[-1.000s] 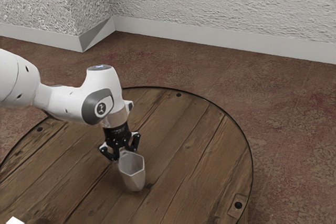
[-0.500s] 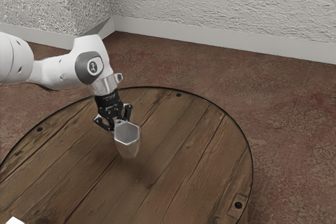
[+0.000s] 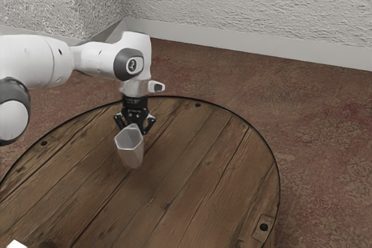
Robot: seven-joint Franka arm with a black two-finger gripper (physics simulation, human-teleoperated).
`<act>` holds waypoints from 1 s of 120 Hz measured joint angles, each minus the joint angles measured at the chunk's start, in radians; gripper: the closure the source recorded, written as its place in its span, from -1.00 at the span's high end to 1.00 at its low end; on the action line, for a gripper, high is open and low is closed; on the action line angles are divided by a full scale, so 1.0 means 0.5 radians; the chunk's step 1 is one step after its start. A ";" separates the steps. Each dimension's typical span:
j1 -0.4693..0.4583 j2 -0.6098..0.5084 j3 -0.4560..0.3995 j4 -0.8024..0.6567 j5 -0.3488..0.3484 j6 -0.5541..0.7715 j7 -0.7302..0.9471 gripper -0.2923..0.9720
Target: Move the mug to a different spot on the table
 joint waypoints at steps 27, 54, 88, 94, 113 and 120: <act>-0.001 0.097 -0.022 0.045 0.003 -0.031 0.287 -0.62; -0.003 0.154 -0.027 0.072 -0.030 0.019 0.487 -0.54; 0.000 0.186 -0.023 0.071 -0.123 0.114 0.662 -0.02; -0.001 0.169 -0.022 0.070 -0.135 0.121 0.685 0.08; -0.053 0.007 -0.020 0.056 -0.191 0.134 0.746 0.30; -0.069 -0.046 -0.016 0.040 -0.203 0.135 0.763 0.35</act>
